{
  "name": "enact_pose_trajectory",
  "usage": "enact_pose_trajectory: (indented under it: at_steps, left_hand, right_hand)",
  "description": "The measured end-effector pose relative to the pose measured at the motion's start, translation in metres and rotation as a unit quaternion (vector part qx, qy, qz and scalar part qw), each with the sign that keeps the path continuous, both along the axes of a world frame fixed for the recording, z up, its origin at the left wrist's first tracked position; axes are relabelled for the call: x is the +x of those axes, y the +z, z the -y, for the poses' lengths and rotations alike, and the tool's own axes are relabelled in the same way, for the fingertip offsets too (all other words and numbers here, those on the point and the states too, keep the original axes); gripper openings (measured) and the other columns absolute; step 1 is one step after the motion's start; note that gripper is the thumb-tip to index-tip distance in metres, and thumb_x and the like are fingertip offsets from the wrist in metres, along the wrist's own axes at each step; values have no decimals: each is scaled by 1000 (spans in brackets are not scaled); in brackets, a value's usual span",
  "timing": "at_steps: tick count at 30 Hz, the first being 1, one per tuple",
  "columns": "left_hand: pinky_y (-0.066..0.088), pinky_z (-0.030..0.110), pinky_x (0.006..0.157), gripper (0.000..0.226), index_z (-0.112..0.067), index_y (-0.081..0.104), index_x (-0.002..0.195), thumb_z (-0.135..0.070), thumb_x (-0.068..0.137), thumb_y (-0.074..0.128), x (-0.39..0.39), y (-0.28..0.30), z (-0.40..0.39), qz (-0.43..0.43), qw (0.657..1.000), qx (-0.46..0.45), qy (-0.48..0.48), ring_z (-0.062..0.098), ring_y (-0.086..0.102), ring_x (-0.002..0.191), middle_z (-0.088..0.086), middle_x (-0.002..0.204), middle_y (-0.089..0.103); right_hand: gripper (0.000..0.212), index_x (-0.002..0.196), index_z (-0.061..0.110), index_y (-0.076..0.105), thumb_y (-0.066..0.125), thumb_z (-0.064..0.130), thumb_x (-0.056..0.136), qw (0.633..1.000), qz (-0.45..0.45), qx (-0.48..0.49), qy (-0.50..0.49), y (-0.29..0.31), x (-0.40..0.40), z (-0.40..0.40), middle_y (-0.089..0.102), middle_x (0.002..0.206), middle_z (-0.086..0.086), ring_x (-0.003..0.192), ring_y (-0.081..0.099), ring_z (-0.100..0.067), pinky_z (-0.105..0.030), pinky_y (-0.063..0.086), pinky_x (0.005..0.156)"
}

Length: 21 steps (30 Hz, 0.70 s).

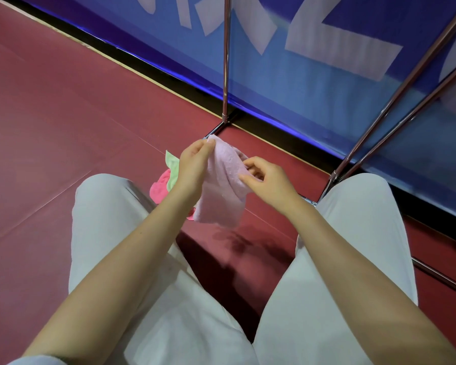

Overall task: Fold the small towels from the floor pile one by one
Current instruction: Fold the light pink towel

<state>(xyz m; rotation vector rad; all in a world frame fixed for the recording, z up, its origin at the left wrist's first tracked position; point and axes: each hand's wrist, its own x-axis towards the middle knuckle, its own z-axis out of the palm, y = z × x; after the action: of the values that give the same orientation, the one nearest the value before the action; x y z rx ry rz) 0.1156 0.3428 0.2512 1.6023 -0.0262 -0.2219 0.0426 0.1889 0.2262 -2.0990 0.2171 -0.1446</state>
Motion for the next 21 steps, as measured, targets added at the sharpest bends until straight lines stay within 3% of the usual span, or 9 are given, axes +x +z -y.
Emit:
enact_pose_trajectory:
  at_steps: [4, 9, 12, 16, 19, 21]
  left_hand:
    - [36, 15, 59, 26, -22, 60, 73, -24, 98, 51, 5, -2, -5, 44, 998, 43, 5, -3, 45, 59, -14, 65, 50]
    - [38, 25, 66, 27, -11, 63, 81, -29, 98, 50, 8, -9, -11, 98, 990, 97, 7, 5, 44, 67, -7, 71, 50]
    - [41, 19, 70, 23, -12, 64, 87, -25, 99, 50, 0, -5, -7, 169, 980, 101, -14, 0, 51, 72, -12, 77, 58]
    - [44, 16, 75, 16, -17, 63, 96, -16, 101, 48, -13, -1, -2, 279, 951, 104, -88, -5, 57, 81, -16, 85, 62]
    - [42, 16, 75, 16, -19, 61, 95, -14, 101, 47, -17, -3, -1, 292, 945, 94, -113, -4, 57, 79, -17, 82, 61]
    - [40, 13, 74, 16, -20, 60, 94, -14, 101, 47, -17, -5, 0, 289, 945, 96, -122, -4, 56, 78, -19, 80, 60]
  right_hand:
    - [11, 93, 23, 66, 65, 20, 83, 998, 20, -50, -16, 4, -1, -2, 64, 76, 5, 71, 56, -16, -28, 47, 68]
    - [8, 90, 19, 65, 66, 25, 84, 992, 42, -119, -27, 4, 0, 1, 62, 76, 4, 72, 55, -16, -29, 43, 67]
    - [9, 90, 18, 61, 63, 25, 85, 986, 17, -167, -24, -1, 2, 2, 56, 72, 6, 69, 52, -19, -30, 39, 62]
    - [19, 98, 20, 49, 61, 26, 84, 992, -33, -109, -56, -3, 4, 2, 55, 64, 4, 65, 54, -21, -34, 40, 55]
    - [21, 104, 20, 57, 58, 22, 83, 991, -34, -122, -43, -5, 6, 4, 57, 74, -1, 77, 57, -27, -37, 44, 64]
    - [8, 86, 16, 61, 56, 21, 83, 978, -38, -203, -25, -8, 7, 2, 51, 82, -2, 89, 49, -28, -34, 37, 68]
